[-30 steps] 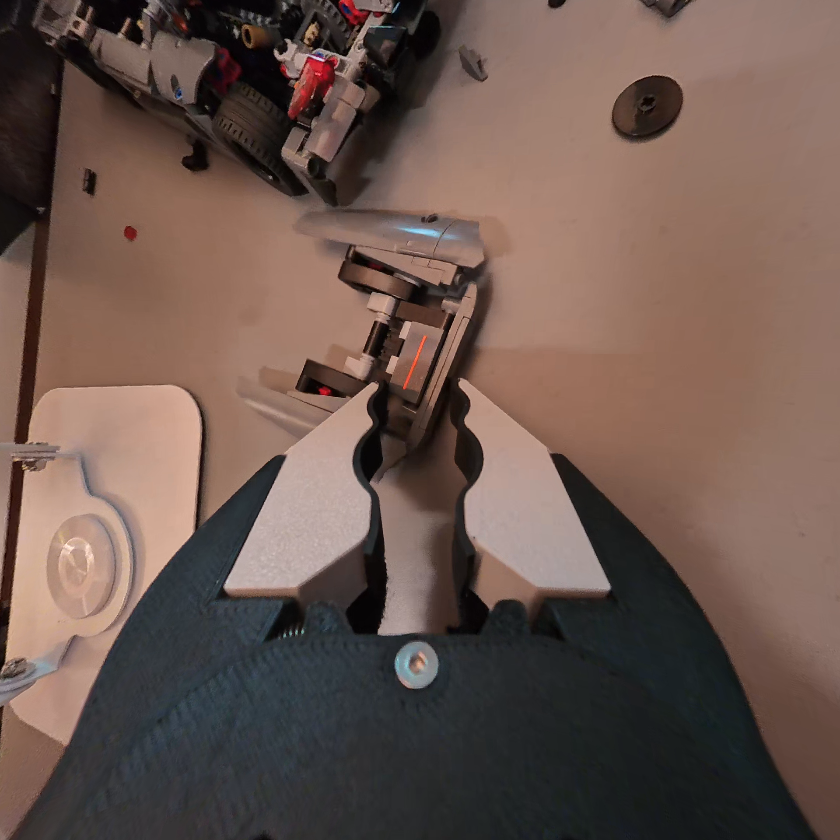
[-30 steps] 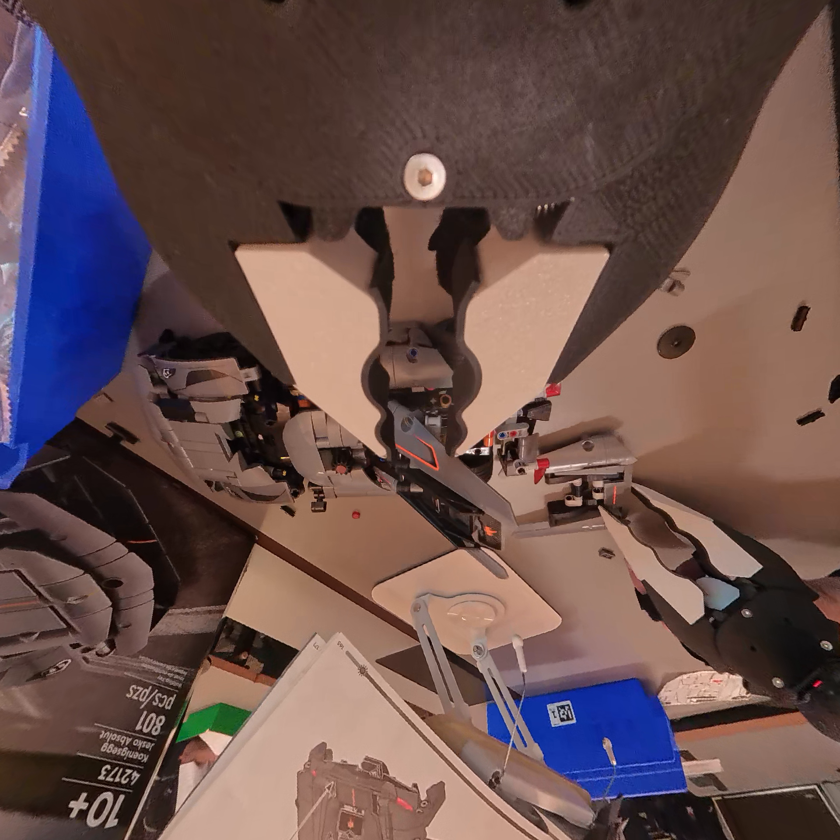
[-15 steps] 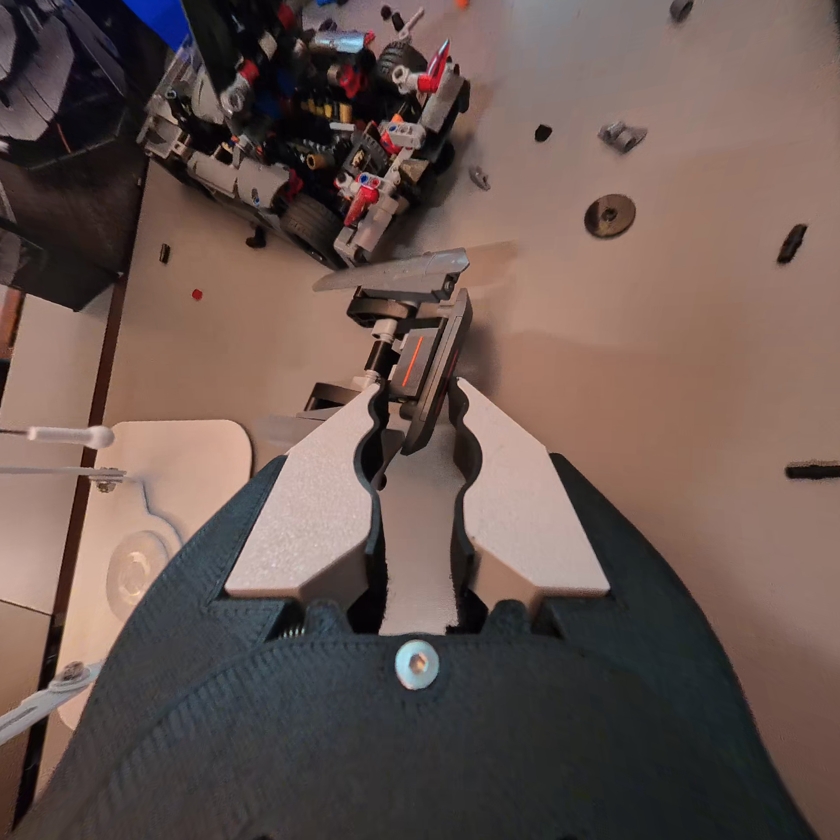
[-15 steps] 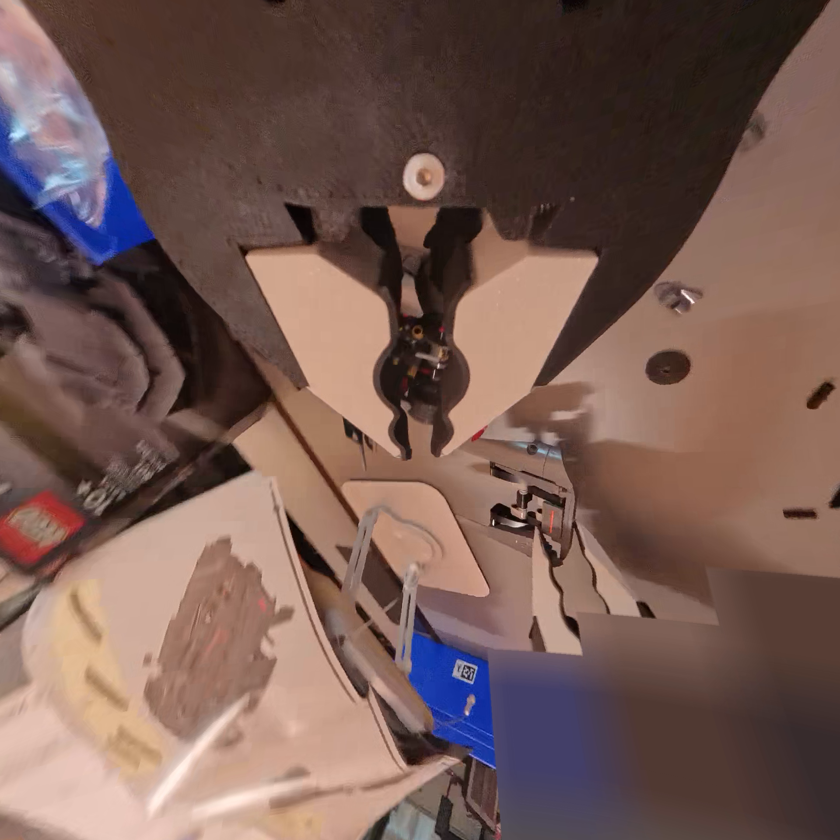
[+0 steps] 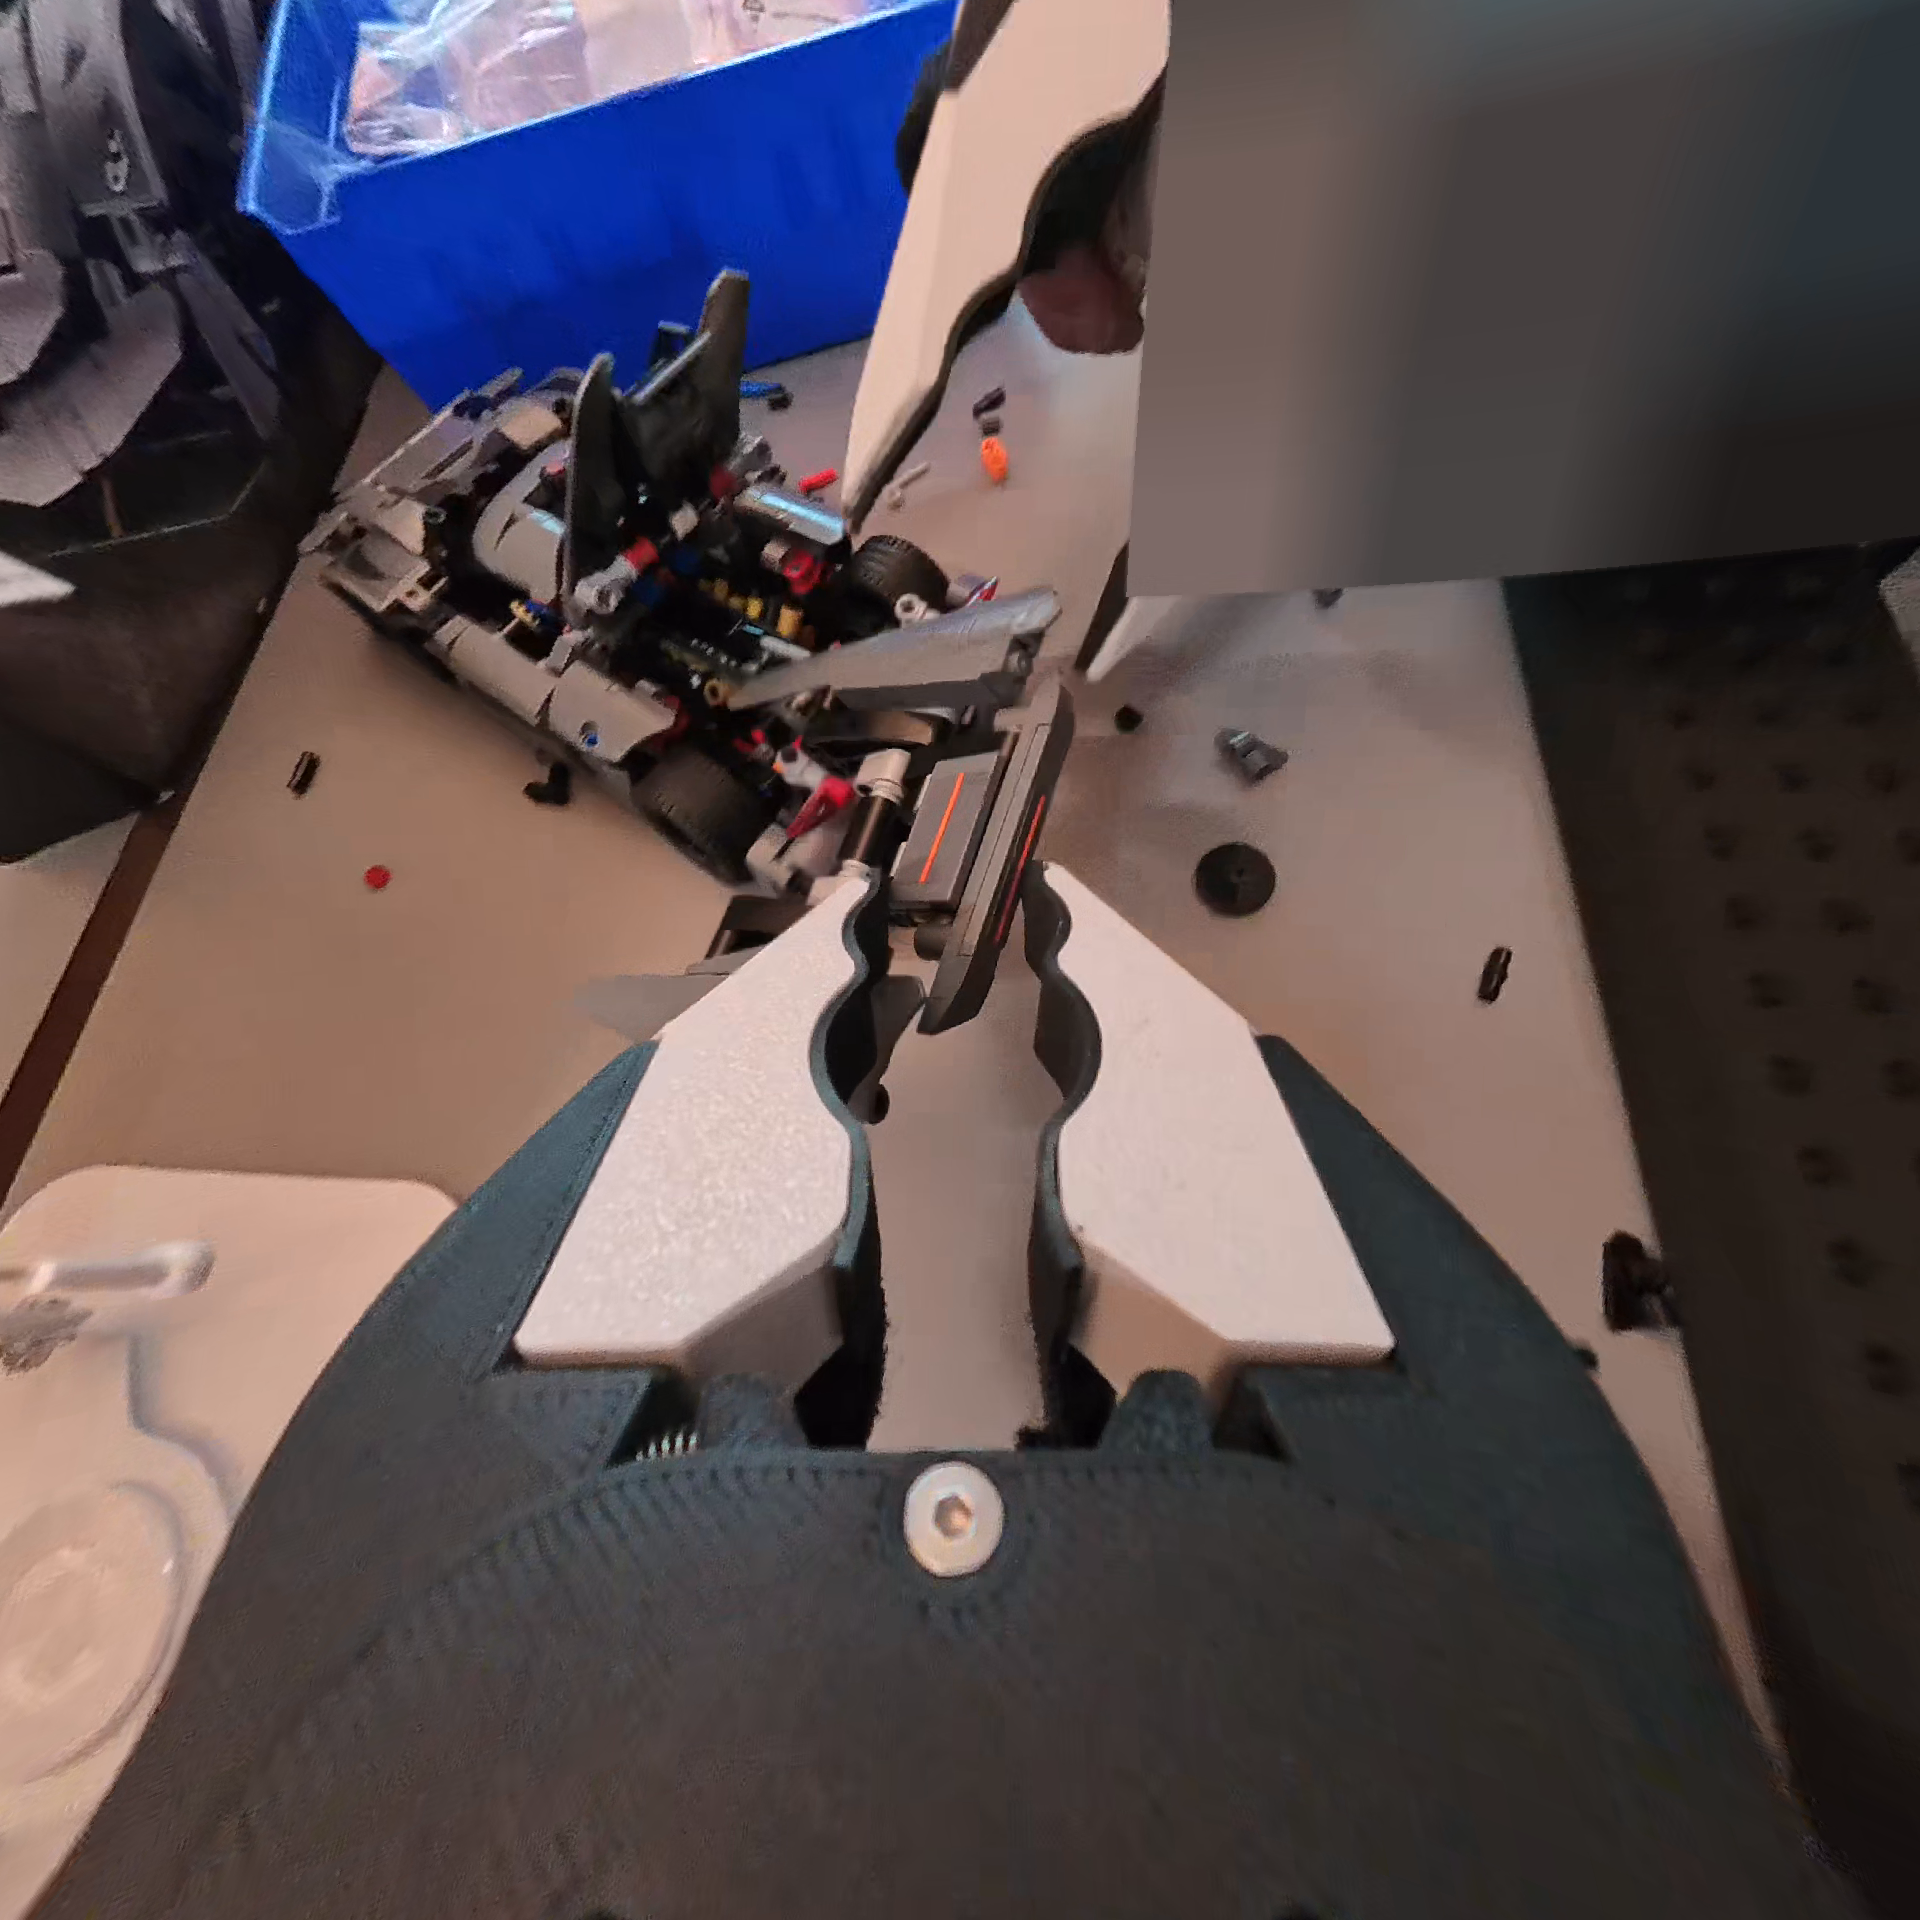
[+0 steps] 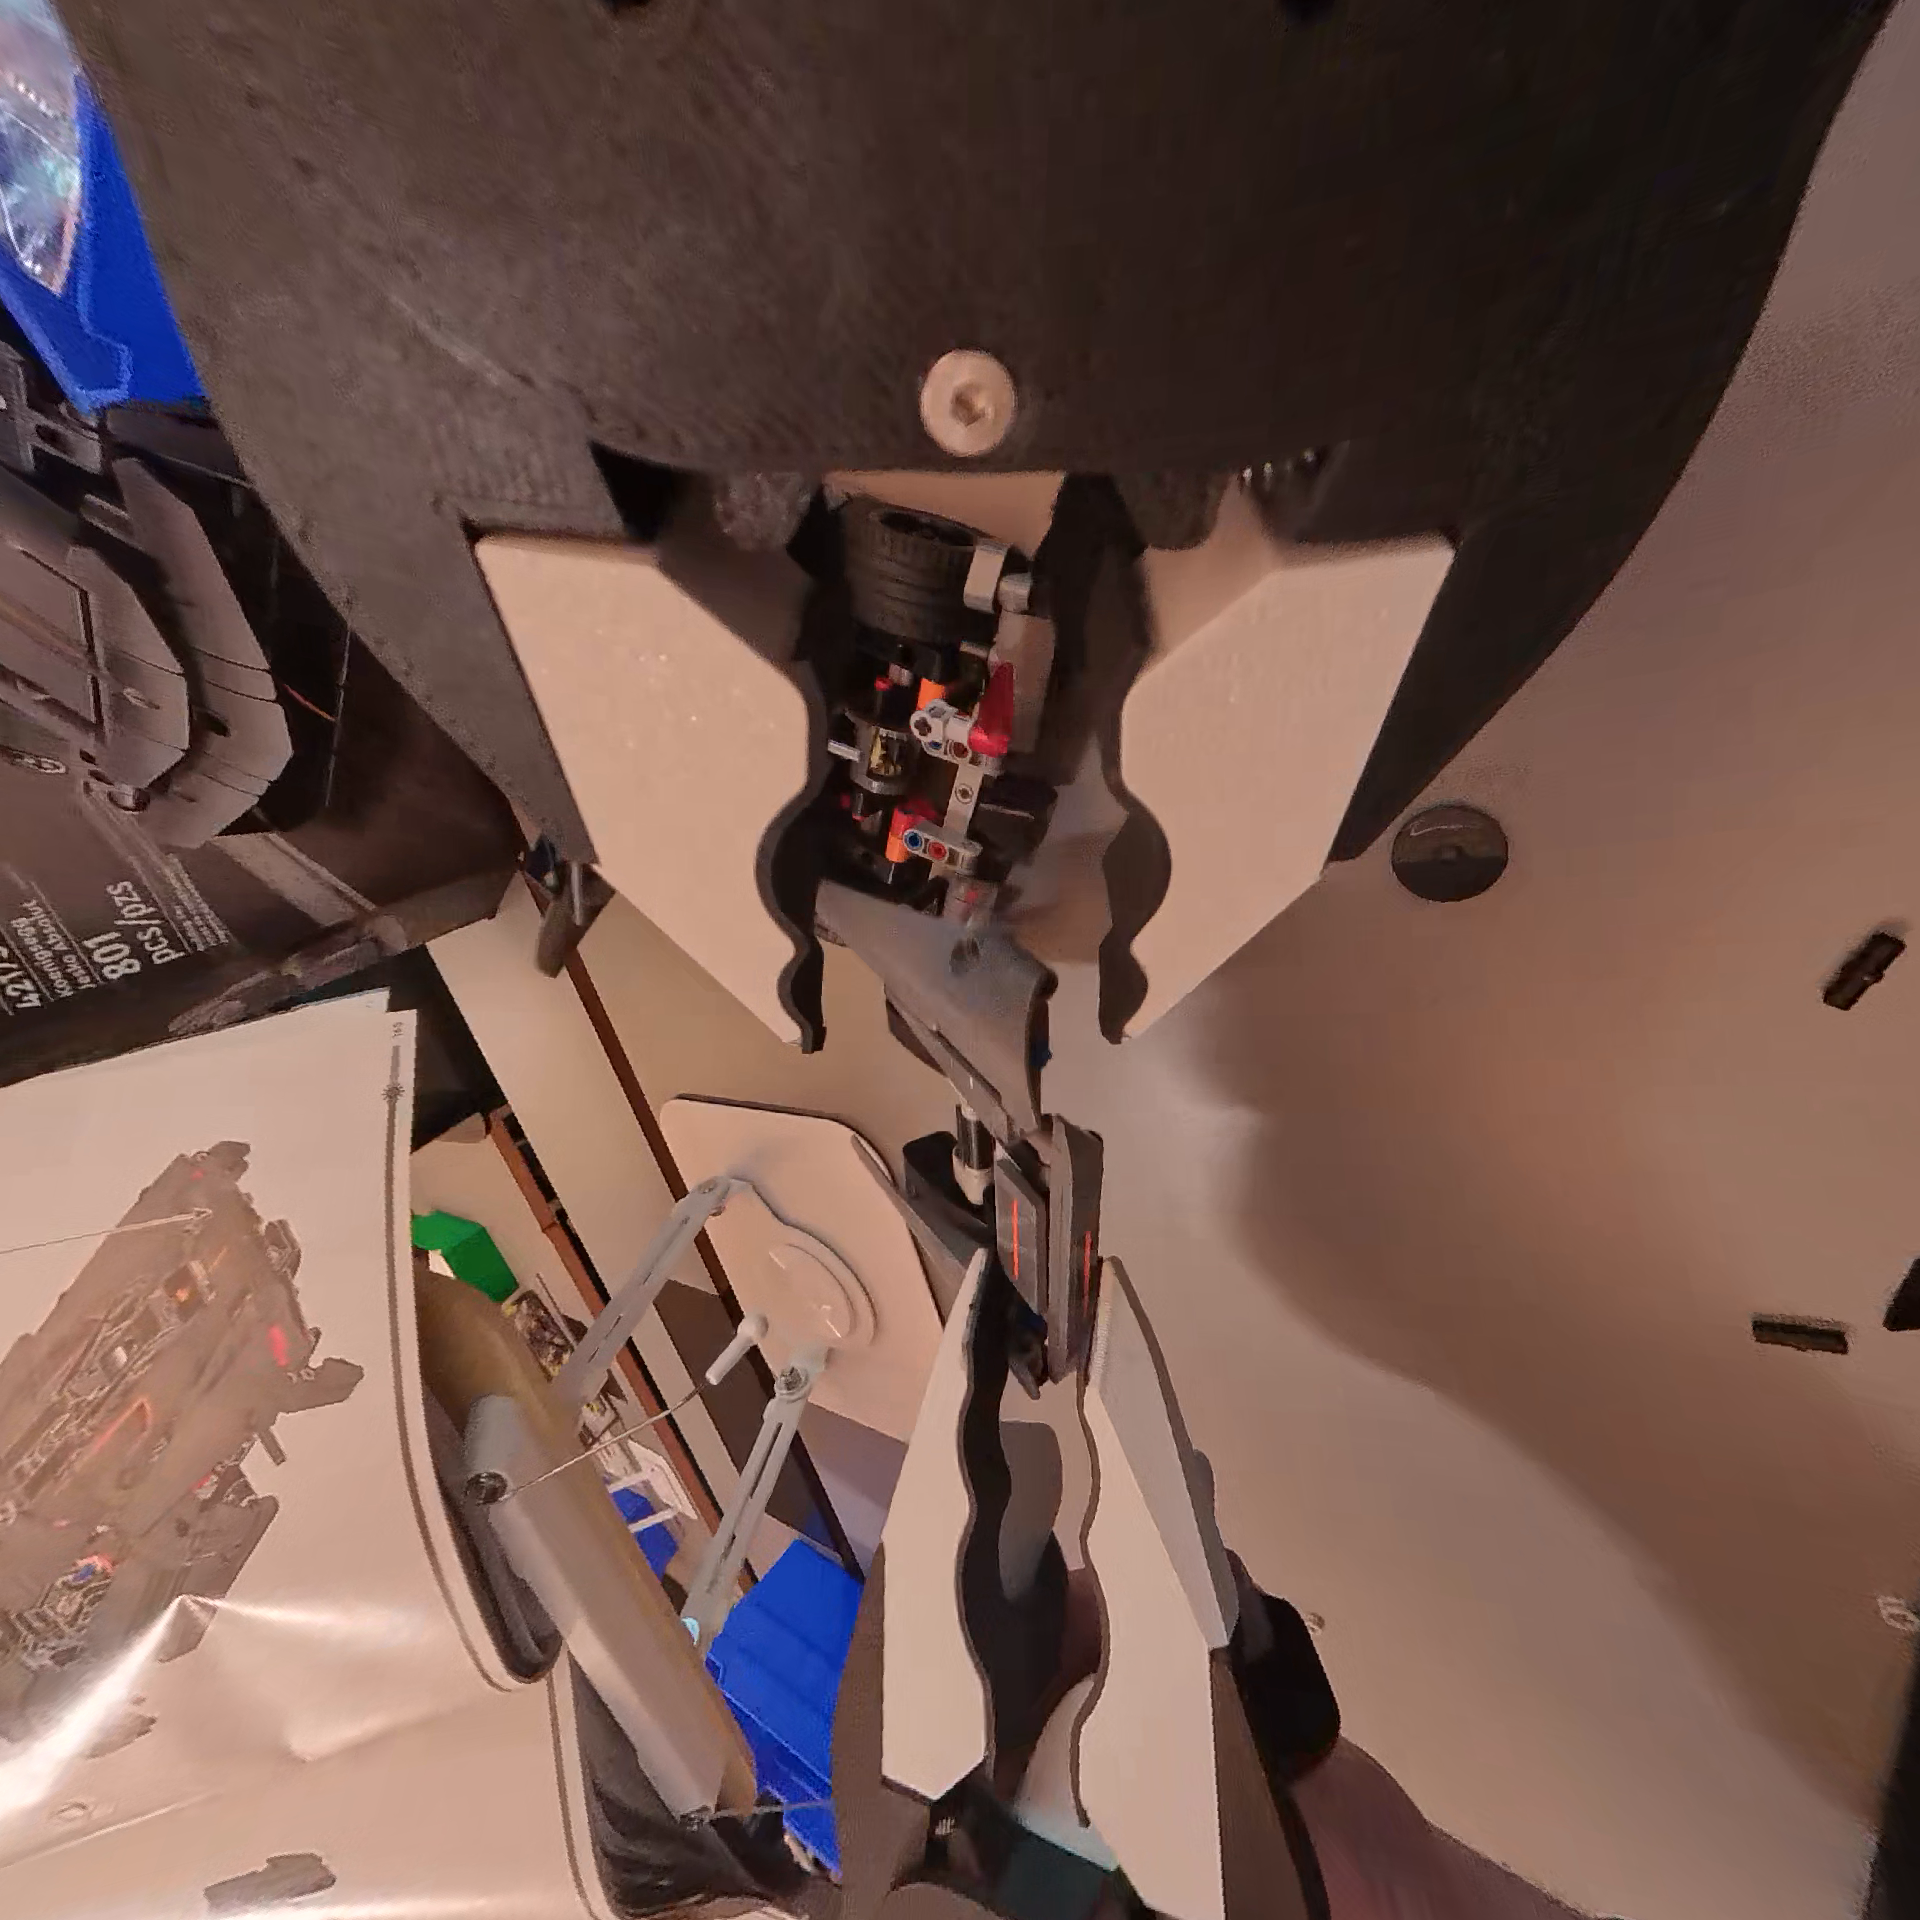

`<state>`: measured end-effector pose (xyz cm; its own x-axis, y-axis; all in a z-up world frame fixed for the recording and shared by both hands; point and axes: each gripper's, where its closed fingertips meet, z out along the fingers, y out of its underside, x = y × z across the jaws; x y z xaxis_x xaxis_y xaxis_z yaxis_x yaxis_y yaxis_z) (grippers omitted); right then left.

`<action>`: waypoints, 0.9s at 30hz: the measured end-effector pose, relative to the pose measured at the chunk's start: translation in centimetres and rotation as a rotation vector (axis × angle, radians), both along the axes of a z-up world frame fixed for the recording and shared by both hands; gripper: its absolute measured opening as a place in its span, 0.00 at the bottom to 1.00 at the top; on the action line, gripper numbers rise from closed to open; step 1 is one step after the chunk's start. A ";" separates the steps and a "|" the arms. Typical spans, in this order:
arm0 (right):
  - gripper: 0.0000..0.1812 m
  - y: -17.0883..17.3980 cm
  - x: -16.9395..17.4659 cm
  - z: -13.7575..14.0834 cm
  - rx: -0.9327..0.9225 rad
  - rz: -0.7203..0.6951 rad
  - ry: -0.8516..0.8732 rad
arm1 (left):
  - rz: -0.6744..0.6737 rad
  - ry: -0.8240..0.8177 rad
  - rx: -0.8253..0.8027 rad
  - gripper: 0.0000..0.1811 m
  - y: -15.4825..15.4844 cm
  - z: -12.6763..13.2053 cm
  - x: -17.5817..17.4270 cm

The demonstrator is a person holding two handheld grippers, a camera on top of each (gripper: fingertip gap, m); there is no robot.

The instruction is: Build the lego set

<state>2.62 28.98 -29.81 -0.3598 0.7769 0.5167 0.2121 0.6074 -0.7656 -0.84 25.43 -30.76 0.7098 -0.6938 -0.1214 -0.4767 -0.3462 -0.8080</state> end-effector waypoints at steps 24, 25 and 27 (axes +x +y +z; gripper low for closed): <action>0.08 3.9 0.8 -0.2 -0.061 -0.159 0.019 | 0.113 -0.011 0.211 0.43 5.4 1.3 -0.4; 0.08 4.0 0.8 0.1 -0.095 -0.160 0.024 | 0.115 -0.041 0.204 0.43 5.5 1.2 -0.7; 0.08 4.3 0.9 0.7 -0.129 -0.169 0.047 | 0.149 -0.036 0.203 0.47 6.4 0.5 -1.3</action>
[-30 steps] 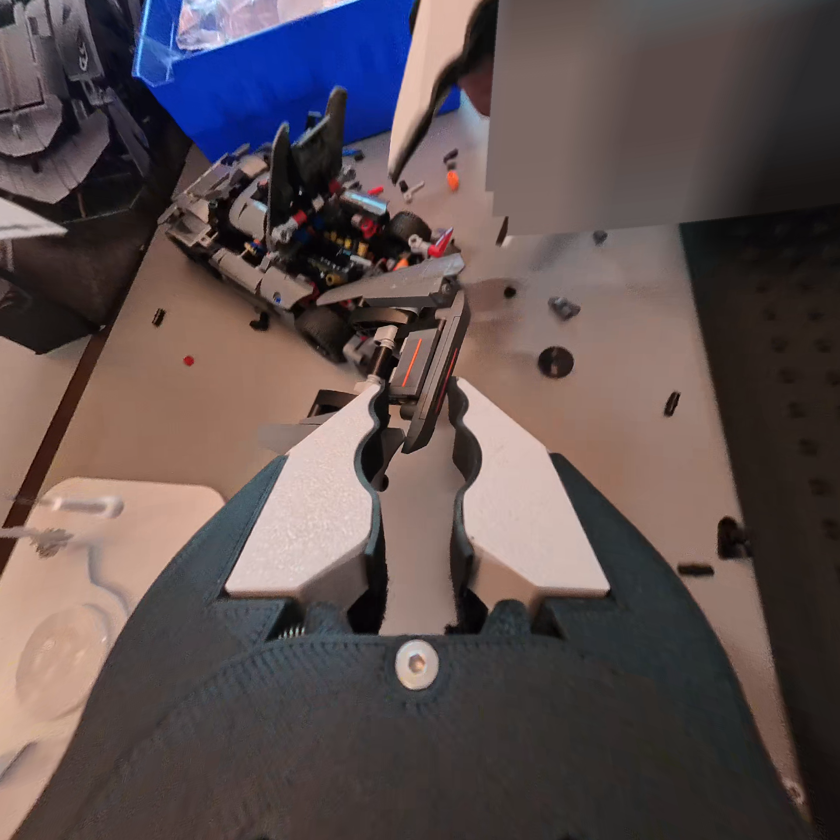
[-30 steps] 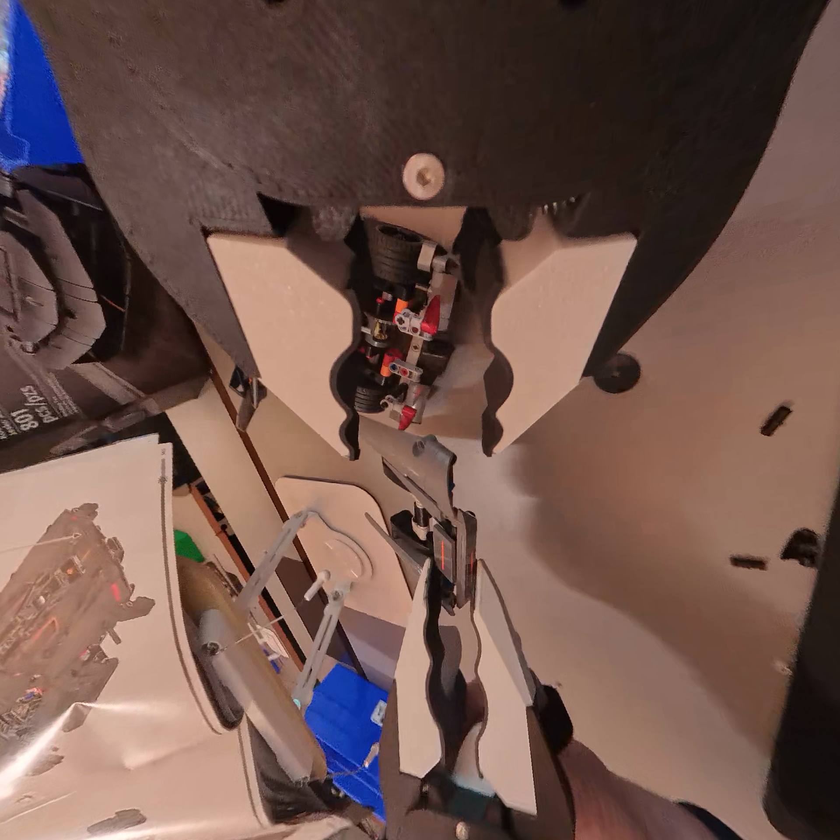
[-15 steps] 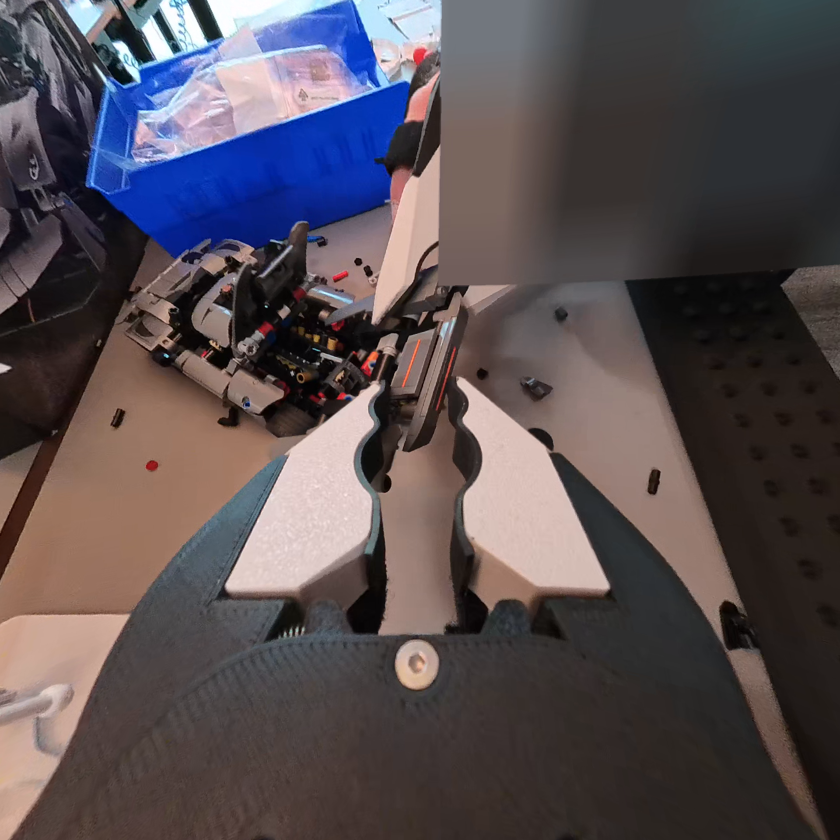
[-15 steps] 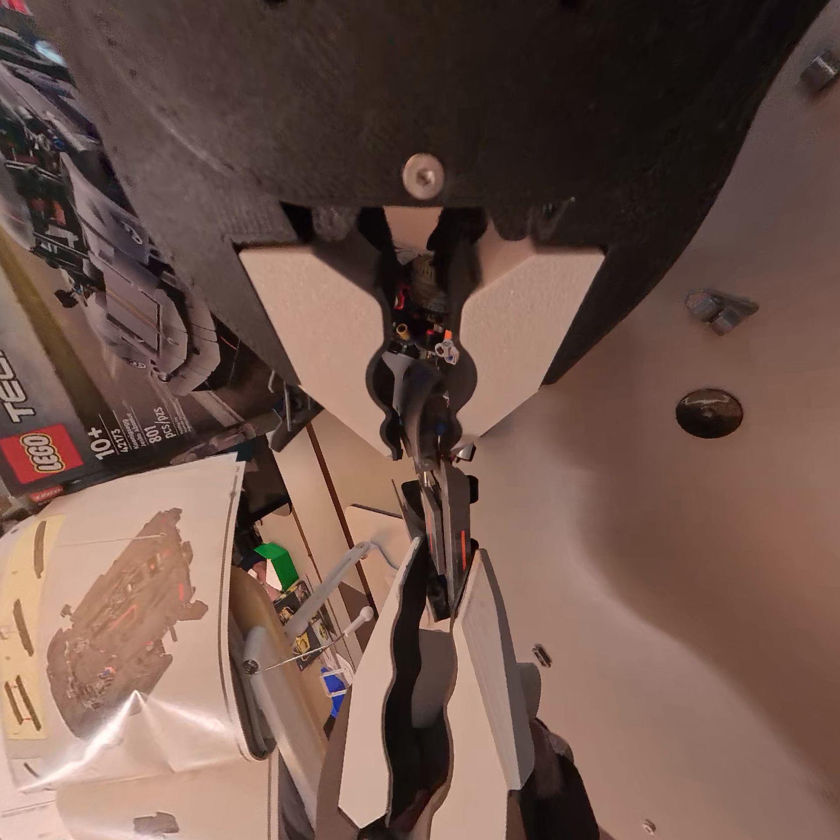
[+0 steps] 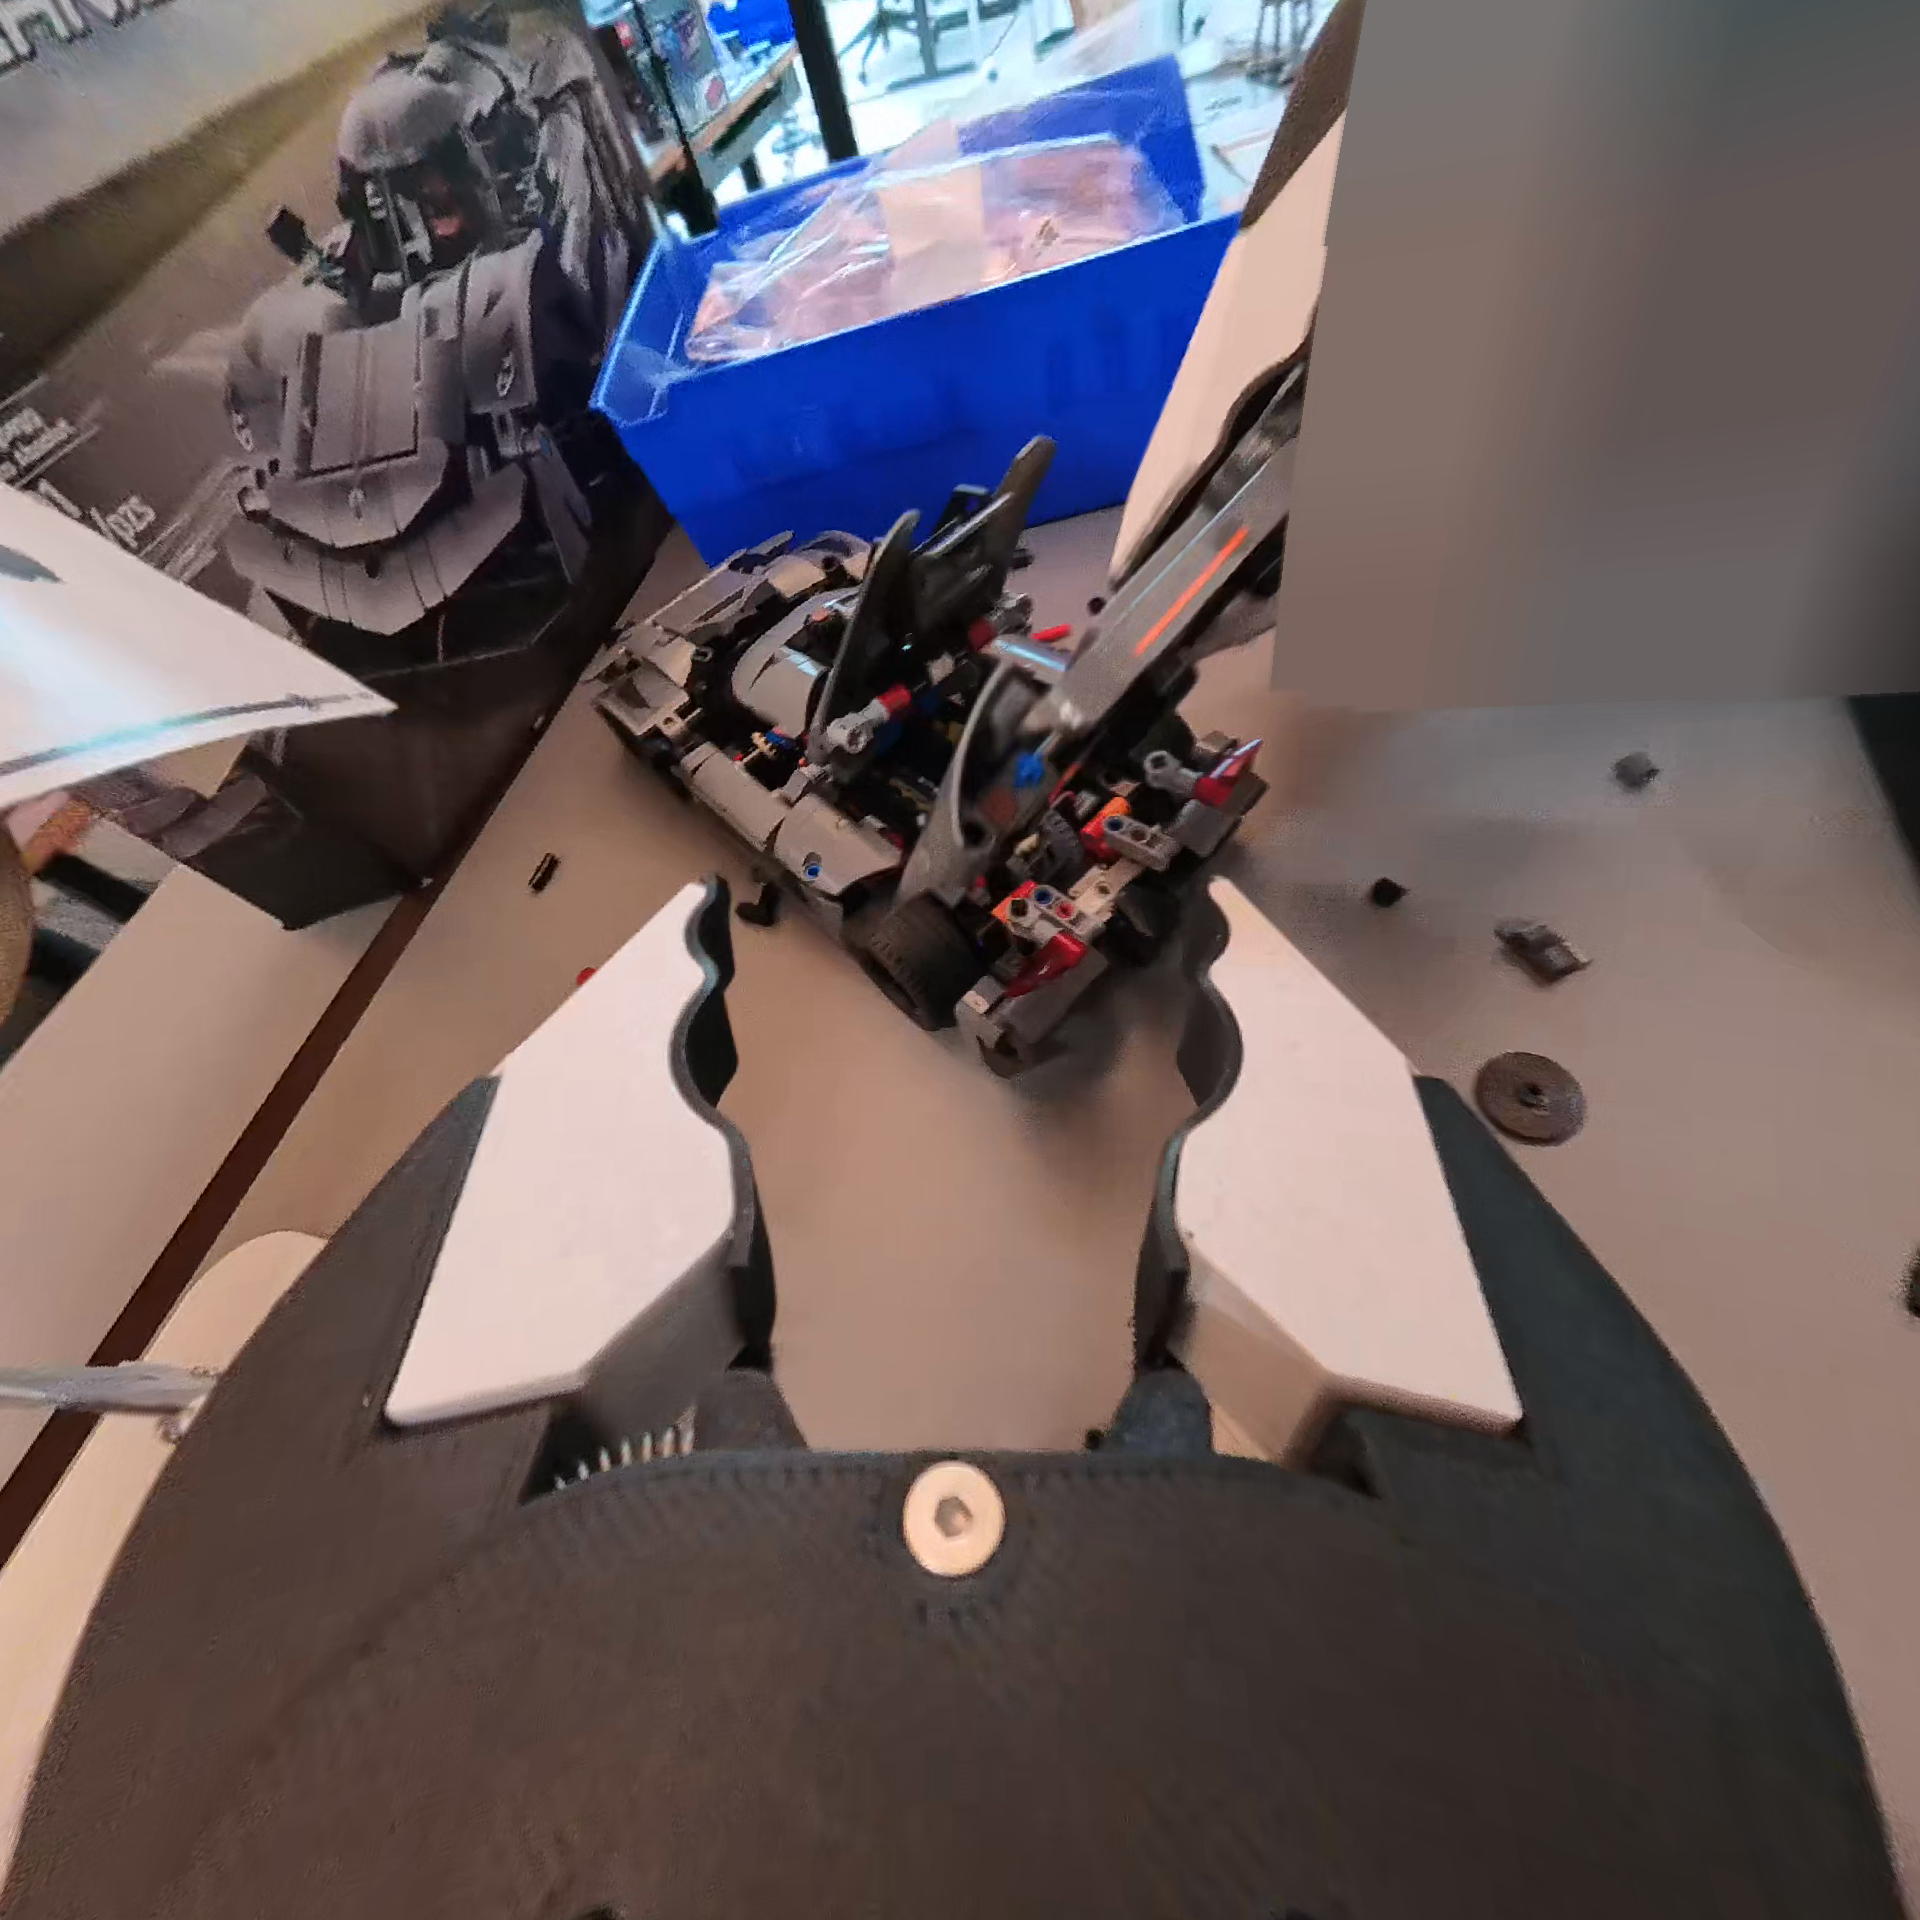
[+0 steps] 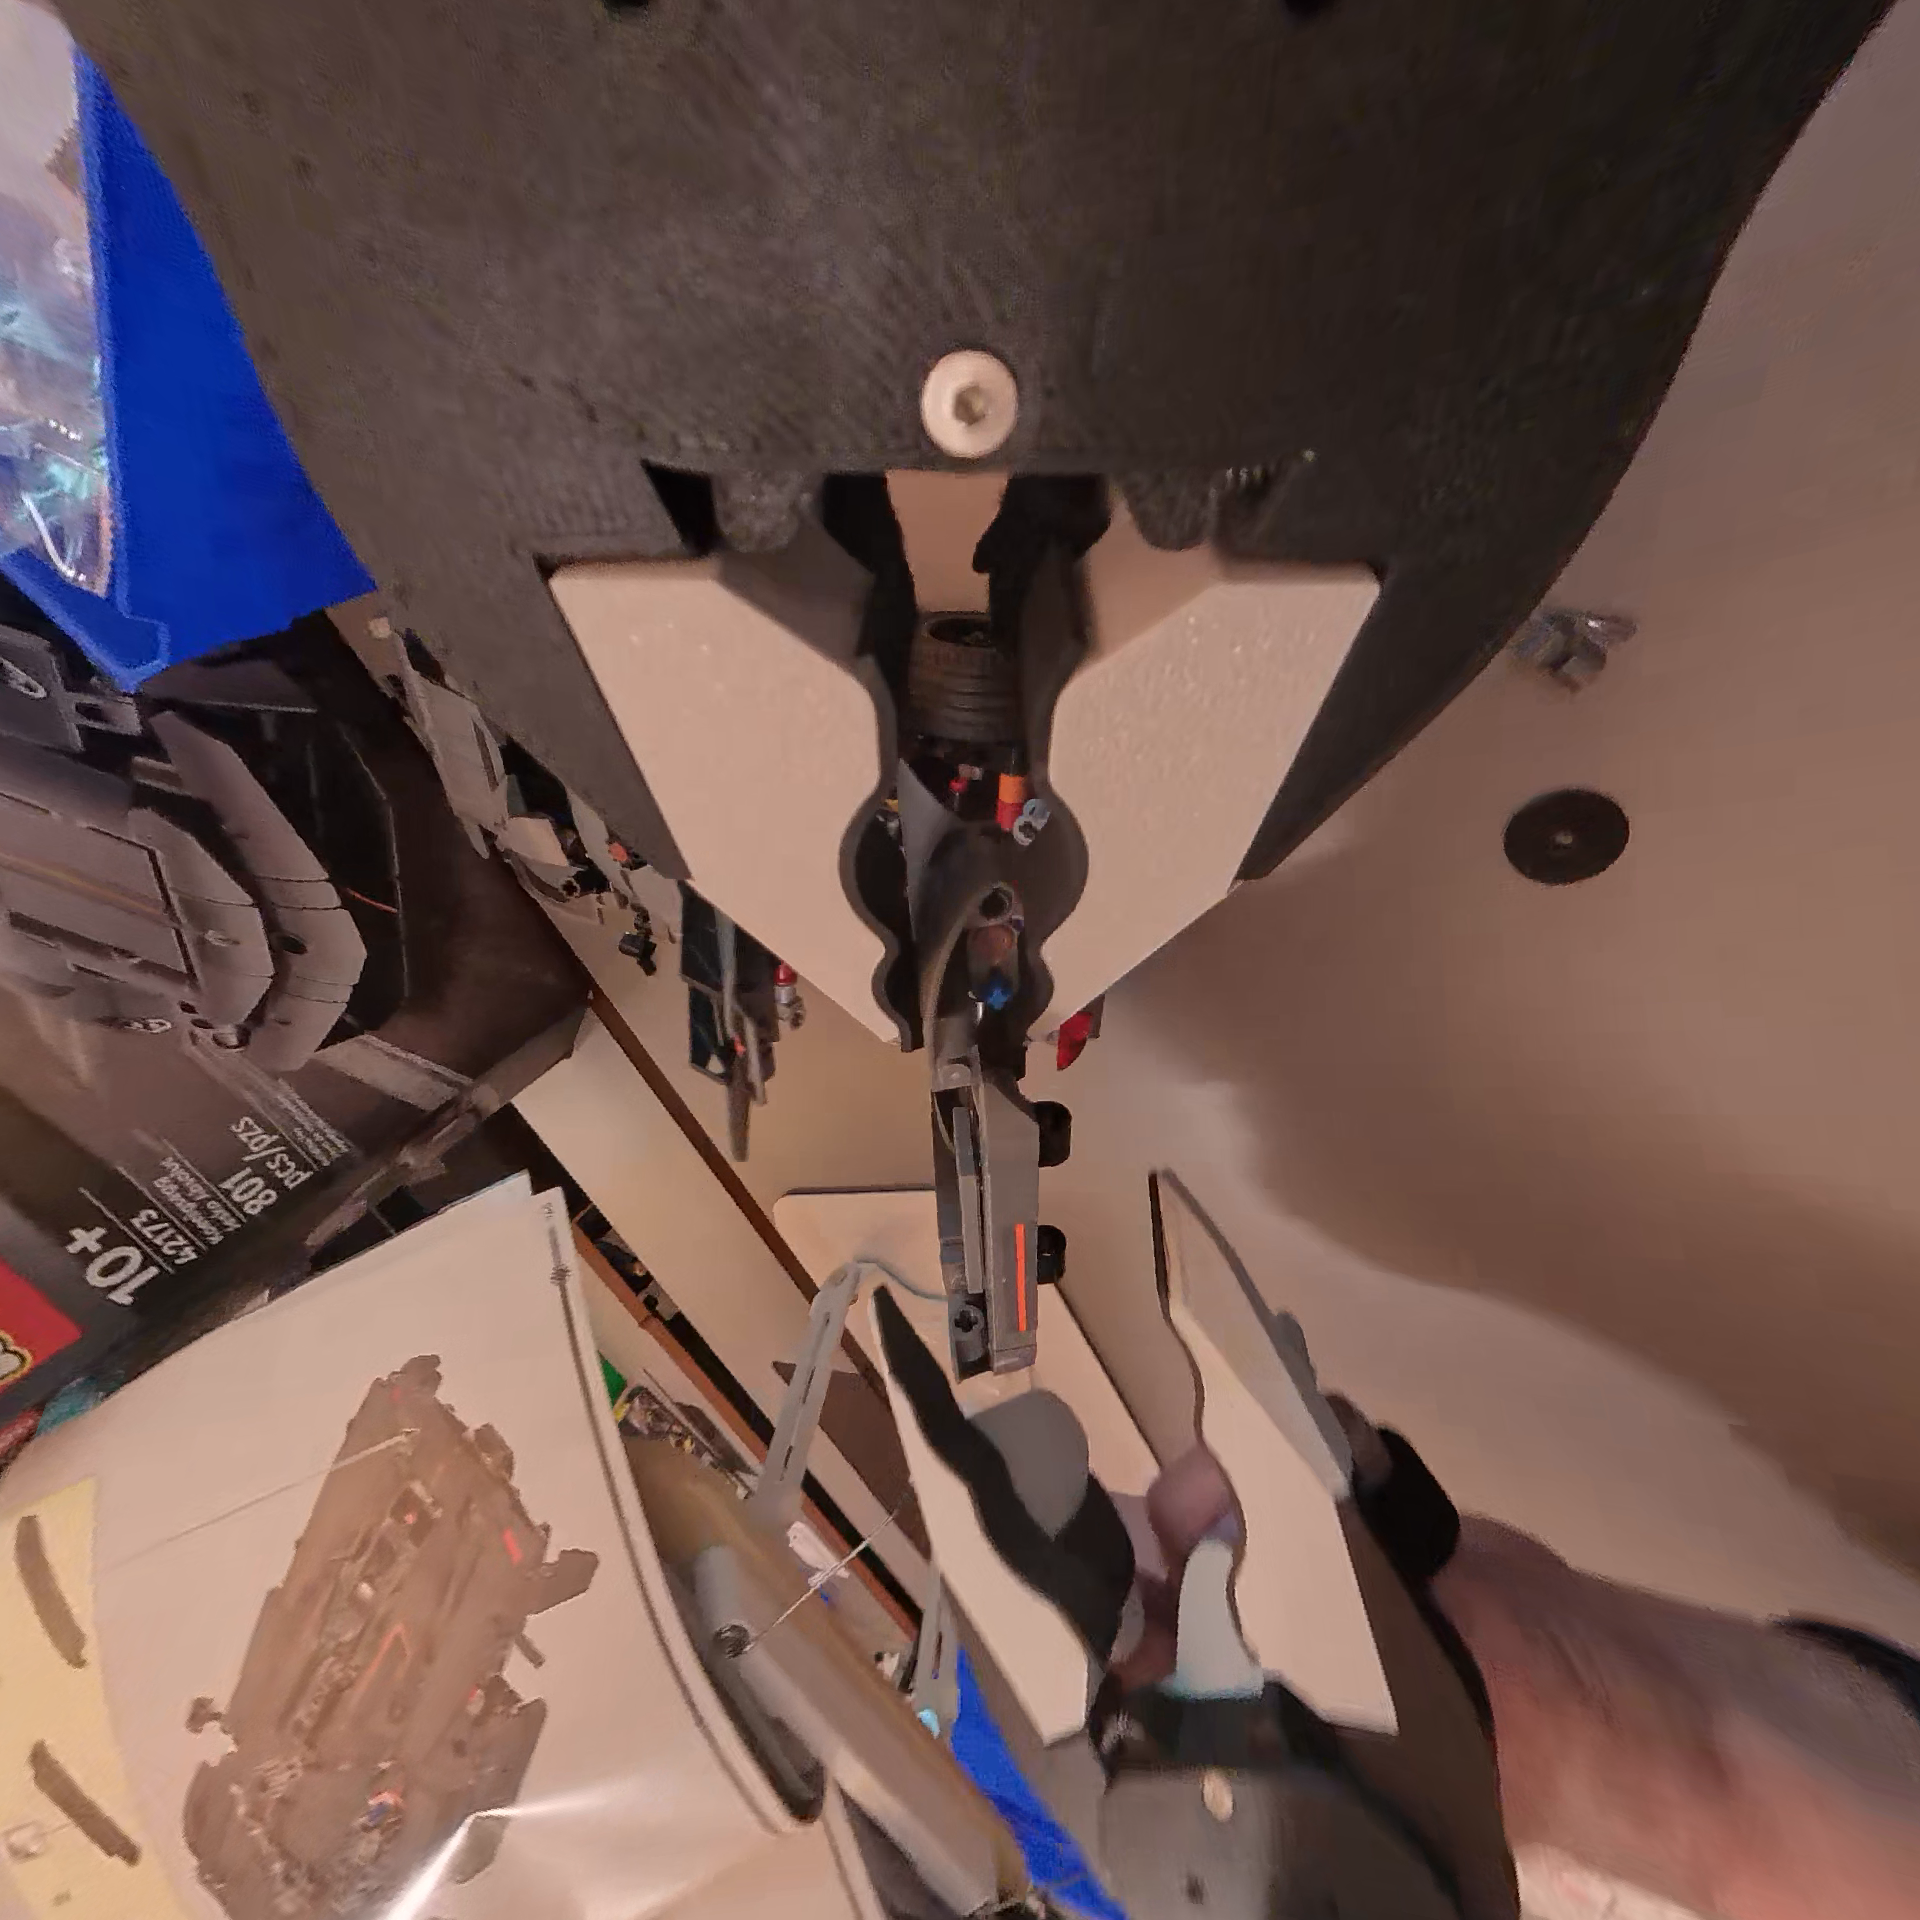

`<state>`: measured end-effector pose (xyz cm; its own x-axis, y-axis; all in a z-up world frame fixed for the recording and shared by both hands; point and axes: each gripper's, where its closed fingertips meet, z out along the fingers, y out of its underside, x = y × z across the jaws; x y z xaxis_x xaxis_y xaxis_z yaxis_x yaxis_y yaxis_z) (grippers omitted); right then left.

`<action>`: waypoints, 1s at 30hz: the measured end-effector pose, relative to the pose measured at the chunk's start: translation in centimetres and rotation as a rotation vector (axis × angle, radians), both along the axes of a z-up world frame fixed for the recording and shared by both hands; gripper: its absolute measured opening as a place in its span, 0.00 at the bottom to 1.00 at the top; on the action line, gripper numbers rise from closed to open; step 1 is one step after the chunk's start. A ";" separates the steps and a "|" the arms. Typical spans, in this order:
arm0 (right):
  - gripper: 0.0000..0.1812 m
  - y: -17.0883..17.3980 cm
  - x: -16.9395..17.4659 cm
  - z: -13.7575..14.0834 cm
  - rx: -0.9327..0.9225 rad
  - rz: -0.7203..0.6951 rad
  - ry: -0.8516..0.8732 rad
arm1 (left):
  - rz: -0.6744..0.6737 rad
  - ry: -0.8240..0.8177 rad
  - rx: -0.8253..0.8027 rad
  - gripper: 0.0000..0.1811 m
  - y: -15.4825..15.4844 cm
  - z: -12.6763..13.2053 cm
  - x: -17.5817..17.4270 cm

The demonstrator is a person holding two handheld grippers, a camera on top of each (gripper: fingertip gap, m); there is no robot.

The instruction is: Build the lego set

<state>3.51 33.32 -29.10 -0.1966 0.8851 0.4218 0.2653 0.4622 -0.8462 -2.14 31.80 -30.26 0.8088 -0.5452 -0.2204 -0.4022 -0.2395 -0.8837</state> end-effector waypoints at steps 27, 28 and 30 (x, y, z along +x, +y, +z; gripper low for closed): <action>0.08 2.6 0.4 -0.4 0.070 -0.099 0.035 | -0.138 -0.065 0.117 0.33 6.0 -1.0 3.2; 0.08 2.7 0.4 -0.5 0.088 -0.106 0.035 | -0.140 -0.061 0.118 0.33 6.1 -1.1 3.2; 0.08 2.9 0.4 -0.6 0.107 -0.120 0.041 | -0.134 -0.050 0.141 0.32 6.4 -1.1 3.2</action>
